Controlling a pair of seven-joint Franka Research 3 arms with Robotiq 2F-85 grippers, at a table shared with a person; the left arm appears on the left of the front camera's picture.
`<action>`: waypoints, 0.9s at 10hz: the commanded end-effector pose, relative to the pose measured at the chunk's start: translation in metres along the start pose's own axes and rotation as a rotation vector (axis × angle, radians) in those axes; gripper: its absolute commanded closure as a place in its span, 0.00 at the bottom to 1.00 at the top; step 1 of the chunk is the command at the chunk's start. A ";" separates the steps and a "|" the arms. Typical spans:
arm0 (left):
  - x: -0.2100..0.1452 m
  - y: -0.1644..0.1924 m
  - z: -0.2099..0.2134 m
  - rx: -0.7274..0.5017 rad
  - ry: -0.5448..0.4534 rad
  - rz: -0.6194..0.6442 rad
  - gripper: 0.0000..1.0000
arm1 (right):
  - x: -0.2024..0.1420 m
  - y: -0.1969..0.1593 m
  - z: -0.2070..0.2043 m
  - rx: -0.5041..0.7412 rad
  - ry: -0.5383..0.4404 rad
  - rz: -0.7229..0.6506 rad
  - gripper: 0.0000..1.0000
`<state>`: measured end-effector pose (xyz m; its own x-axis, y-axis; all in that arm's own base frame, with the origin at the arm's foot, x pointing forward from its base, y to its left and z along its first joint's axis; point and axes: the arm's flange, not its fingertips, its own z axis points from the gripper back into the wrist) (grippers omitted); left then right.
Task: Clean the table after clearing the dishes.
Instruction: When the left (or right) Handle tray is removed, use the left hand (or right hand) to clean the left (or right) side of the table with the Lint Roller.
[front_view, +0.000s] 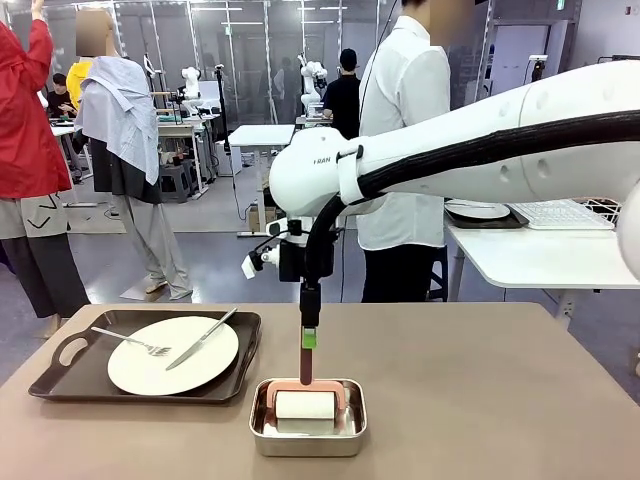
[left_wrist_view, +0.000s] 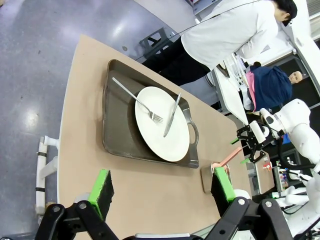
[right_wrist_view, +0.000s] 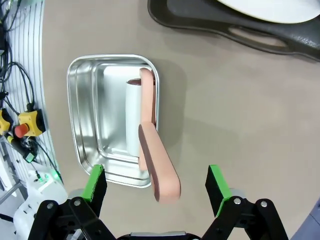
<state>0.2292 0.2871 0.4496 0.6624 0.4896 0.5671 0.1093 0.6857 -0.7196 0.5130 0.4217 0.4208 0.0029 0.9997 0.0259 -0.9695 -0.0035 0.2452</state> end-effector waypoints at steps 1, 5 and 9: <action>0.001 0.003 0.001 -0.024 -0.017 -0.024 0.00 | 0.011 -0.001 -0.006 0.019 0.055 -0.030 0.00; 0.001 0.003 0.001 -0.024 -0.017 -0.024 0.00 | 0.012 -0.004 -0.015 0.029 0.049 -0.038 0.19; 0.001 0.003 0.001 -0.024 -0.017 -0.024 0.00 | 0.012 -0.005 -0.015 0.050 0.053 -0.042 0.44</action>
<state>0.2291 0.2871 0.4496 0.6624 0.4893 0.5673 0.1097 0.6857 -0.7196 0.5163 0.4287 0.4032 0.0118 0.9999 -0.0096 -0.9570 0.0141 0.2899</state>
